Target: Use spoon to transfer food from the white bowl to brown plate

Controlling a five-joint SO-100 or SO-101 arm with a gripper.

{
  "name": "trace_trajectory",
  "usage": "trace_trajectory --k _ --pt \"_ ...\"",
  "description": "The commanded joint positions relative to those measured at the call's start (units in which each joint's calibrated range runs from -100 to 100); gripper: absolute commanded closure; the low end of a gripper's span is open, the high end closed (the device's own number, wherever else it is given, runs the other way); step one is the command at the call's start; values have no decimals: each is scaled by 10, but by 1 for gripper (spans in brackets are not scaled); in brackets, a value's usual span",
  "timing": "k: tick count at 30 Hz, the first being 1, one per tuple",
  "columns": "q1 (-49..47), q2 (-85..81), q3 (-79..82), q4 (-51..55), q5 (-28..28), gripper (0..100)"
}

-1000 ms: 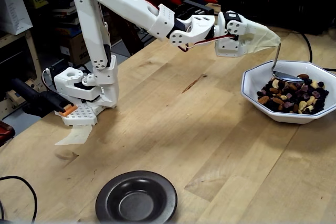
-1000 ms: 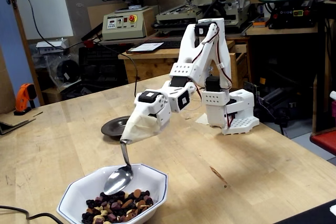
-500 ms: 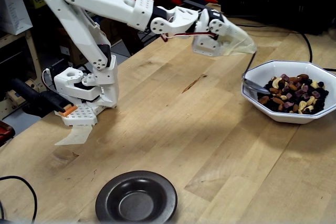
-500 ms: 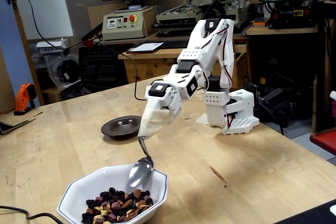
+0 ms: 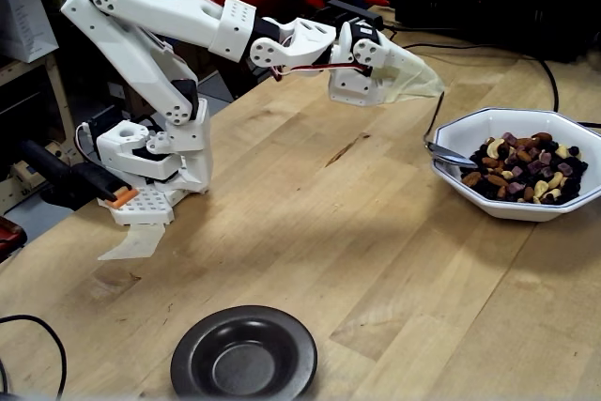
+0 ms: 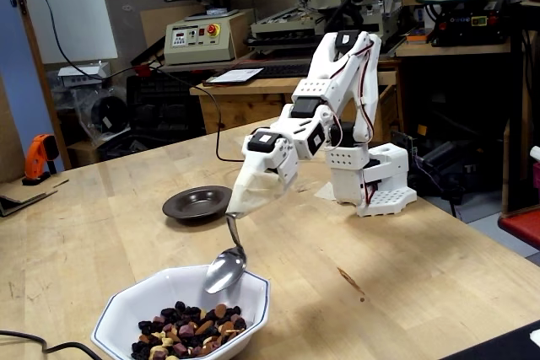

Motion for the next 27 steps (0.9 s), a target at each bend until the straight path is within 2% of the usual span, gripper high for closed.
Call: trace_trajectory --k 1,16,27 --pt "5 17 -8 -25 -2 96" --pt "4 144 -12 -150 -2 96" --pt "4 169 -4 -179 -2 96"
